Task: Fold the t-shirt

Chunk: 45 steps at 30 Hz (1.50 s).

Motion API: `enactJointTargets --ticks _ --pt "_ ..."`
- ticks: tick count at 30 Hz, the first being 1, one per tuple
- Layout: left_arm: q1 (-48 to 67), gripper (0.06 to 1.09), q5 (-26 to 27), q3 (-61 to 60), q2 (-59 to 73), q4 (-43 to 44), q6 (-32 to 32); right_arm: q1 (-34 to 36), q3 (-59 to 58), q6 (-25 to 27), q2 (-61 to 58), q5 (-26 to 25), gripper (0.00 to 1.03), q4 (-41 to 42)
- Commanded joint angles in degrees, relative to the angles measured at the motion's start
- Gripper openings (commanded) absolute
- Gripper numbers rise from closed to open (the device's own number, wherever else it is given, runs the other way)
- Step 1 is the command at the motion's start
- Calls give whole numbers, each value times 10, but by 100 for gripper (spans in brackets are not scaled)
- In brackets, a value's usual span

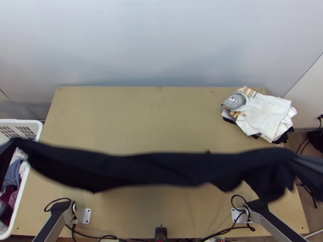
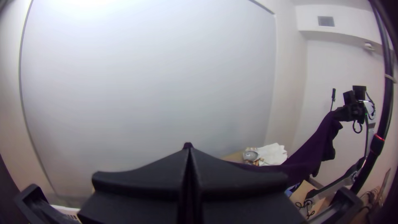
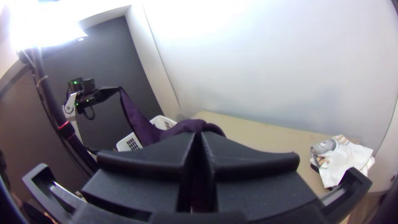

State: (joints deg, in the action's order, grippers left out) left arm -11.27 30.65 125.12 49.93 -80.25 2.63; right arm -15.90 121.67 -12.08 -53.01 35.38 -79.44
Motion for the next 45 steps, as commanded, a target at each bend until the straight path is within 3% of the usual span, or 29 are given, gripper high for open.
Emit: enactJointTargets --ticks 1,5,9,14,18,20,24,31,41,45 --pt "41 10 -3 36 -50 6 -32 64 57 -25 47 69 3 2" --pt "51 10 -22 -23 -73 26 -25 81 11 -18 69 75 3 4" --pt "53 10 -44 -197 -111 117 9 92 -202 3 112 60 3 93" --pt "45 10 -57 -480 -122 271 49 97 -478 98 107 -22 3 204" --pt "19 10 -60 -685 -65 427 61 169 -639 187 8 -36 3 328" --pt "18 10 -87 -751 -1 510 62 182 -670 212 -80 -37 3 386" --pt "45 10 -141 -755 122 594 62 199 -620 220 -265 -38 3 438" --pt "62 10 -196 -655 341 641 65 171 -412 220 -523 -50 3 415" --pt "81 10 -270 -462 533 621 60 126 -183 176 -683 -116 3 399" --pt "78 10 -276 -385 581 594 58 120 -142 165 -709 -136 3 394"
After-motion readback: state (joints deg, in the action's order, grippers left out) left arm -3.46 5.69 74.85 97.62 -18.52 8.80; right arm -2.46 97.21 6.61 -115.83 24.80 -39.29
